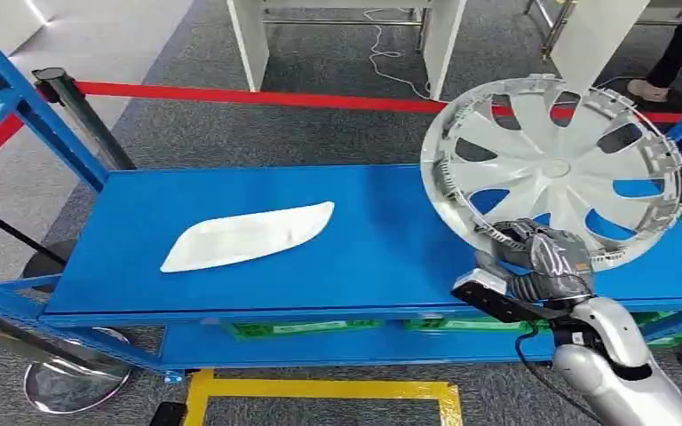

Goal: Take the parts from the cabinet and place them on the table.

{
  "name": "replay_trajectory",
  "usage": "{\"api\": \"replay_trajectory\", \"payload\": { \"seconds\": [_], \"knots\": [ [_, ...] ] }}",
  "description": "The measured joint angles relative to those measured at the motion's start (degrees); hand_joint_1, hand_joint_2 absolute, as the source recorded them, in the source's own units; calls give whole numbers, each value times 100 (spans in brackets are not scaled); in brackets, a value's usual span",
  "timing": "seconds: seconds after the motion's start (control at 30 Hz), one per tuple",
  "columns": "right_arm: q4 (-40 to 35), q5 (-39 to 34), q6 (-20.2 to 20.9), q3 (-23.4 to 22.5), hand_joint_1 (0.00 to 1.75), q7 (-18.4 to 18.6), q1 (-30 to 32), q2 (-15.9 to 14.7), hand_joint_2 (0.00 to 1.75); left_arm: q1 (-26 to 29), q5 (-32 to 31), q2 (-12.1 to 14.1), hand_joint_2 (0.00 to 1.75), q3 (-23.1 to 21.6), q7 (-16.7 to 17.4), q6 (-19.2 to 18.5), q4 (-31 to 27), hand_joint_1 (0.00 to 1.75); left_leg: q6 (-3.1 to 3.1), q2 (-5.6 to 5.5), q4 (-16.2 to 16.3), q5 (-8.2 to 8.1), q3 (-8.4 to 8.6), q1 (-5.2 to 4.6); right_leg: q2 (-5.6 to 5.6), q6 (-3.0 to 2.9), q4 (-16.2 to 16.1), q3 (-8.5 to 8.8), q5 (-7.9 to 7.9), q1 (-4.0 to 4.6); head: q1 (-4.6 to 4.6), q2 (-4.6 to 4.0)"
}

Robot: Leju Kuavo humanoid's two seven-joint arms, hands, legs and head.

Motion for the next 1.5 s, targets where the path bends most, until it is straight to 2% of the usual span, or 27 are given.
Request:
{"api": "replay_trajectory", "payload": {
  "seconds": [0.1,0.13,0.2,0.23,0.27,0.3,0.33,0.37,0.47,0.5,0.6,0.63,0.7,0.77,0.8,0.93,1.0,1.1,1.13,1.17,1.2,1.27,1.3,1.33,1.37,1.47,1.5],
  "knots": [
    [4,-22,37,9,175,19,-20,0,175,2,2,-13,175,7,82,22,0,0,-6,3,17,-21,-9,6,-4,71,1370,-742,-470,-40,13,0],
    [7,-15,44,18,175,39,-21,0,175,2,0,-13,175,9,142,48,0,0,-21,2,31,-35,-10,13,-7,93,1569,-902,-446,-54,15,0],
    [13,0,57,33,175,70,-23,0,175,0,-24,-15,175,9,271,135,0,0,-95,-14,104,-111,1,63,-10,151,1147,-788,1,-101,17,0],
    [18,4,68,50,175,83,-32,0,175,-2,-24,-22,175,9,336,166,0,0,-150,-29,186,-179,5,103,-16,197,619,-572,325,-141,15,0],
    [28,-2,85,65,175,94,-44,2,175,-3,-24,-20,175,11,389,186,0,0,-213,-35,299,-271,-7,127,-19,276,161,-388,480,-182,18,0],
    [63,-11,107,94,175,103,-75,20,175,-11,-22,18,175,20,431,188,0,0,-266,-53,351,-320,-83,106,29,296,221,-331,295,-133,80,0],
    [65,-26,118,107,175,101,-95,22,175,-14,-22,2,175,20,470,188,0,0,-298,-50,509,-360,-157,79,44,151,137,-308,267,-146,92,0],
    [74,-37,133,118,175,109,-81,28,175,-16,-22,2,175,20,479,192,0,0,-307,-50,497,-358,-169,72,38,81,187,-353,257,-140,28,0],
    [103,-87,175,144,175,131,-112,50,175,-6,-20,5,175,22,546,216,0,0,-366,-39,541,-448,-165,94,13,-23,243,-358,205,-135,13,0],
    [103,-100,177,144,175,140,-110,50,175,-12,-22,0,175,22,549,234,0,0,-386,45,748,-569,-254,98,-6,-66,245,-340,194,-134,-22,0],
    [103,-138,177,160,175,138,-119,52,175,-37,-22,-13,175,22,557,304,0,0,-374,120,2138,-1133,-984,97,-58,-105,245,-330,168,-71,-29,0],
    [103,-138,177,171,175,136,-120,52,175,-33,-20,-15,175,22,560,308,0,0,-338,120,2386,-1155,-1149,88,-65,-118,245,-322,160,-43,-26,0],
    [103,-140,177,194,175,129,-138,57,175,-22,-20,-15,175,24,581,315,0,0,-232,119,2128,-786,-1108,30,-64,-155,245,-272,134,-3,-24,0],
    [103,-142,177,212,175,129,-179,68,175,-32,-20,-13,175,24,603,361,0,0,-102,119,1154,-123,-741,-71,-63,-182,239,-191,102,13,-26,0],
    [105,-140,175,219,175,120,-194,74,175,-37,-20,-9,175,33,614,394,0,0,-31,116,862,-26,-613,-130,-64,-184,206,-196,97,-3,-15,0],
    [114,-144,173,256,175,72,-231,96,175,-61,-15,-2,175,57,649,439,0,0,13,125,598,-10,-591,-168,-63,-53,130,-233,187,-7,-31,0],
    [114,-157,175,280,175,33,-267,101,175,-68,-7,-15,175,66,658,505,0,0,-20,140,351,92,-476,-99,-63,-23,217,-319,62,18,-22,0],
    [120,-138,177,341,175,-9,-358,103,175,-83,-4,-50,175,109,667,549,0,0,-3,135,351,103,-494,-88,-46,30,1341,-794,-494,17,-7,0],
    [120,-135,177,369,175,-20,-367,105,175,-81,0,-55,175,131,673,551,0,0,-3,136,355,103,-496,-88,-48,51,1695,-965,-596,18,-9,0],
    [120,-129,177,383,175,-26,-372,105,175,-81,0,-55,175,142,678,551,0,0,-4,136,363,103,-495,-86,-48,65,1745,-991,-525,17,0,0],
    [120,-124,177,393,175,-28,-384,105,175,-81,2,-57,175,151,686,551,0,0,-6,135,374,102,-494,-79,-49,79,1538,-884,-341,9,-9,0],
    [120,-127,177,407,175,-31,-416,105,175,-85,0,-67,175,157,693,551,0,0,-28,128,433,85,-497,-66,-51,89,588,-396,156,-14,-7,0],
    [120,-129,177,411,175,-31,-430,105,175,-87,0,-70,175,160,693,553,0,0,-65,122,471,60,-511,-69,-48,89,165,-193,179,-22,-4,0],
    [129,-129,177,431,175,-33,-449,109,175,-98,2,-66,175,164,695,557,0,0,-85,114,537,53,-574,-119,-42,57,72,-79,151,-7,9,0],
    [133,-120,177,437,175,-37,-464,111,175,-98,13,-70,175,164,704,568,0,0,-99,110,542,88,-614,-113,-24,-23,105,-131,172,-6,-7,0],
    [131,-61,175,477,175,-44,-521,118,175,-95,46,-68,175,177,743,621,0,0,-152,104,564,118,-648,-116,-37,-124,86,-177,237,-4,-7,0],
    [131,-44,177,492,175,-39,-570,120,175,-99,46,-68,175,188,743,623,0,0,-199,102,648,-29,-685,-92,-59,-175,62,-188,270,-27,-2,0]
  ]
}}
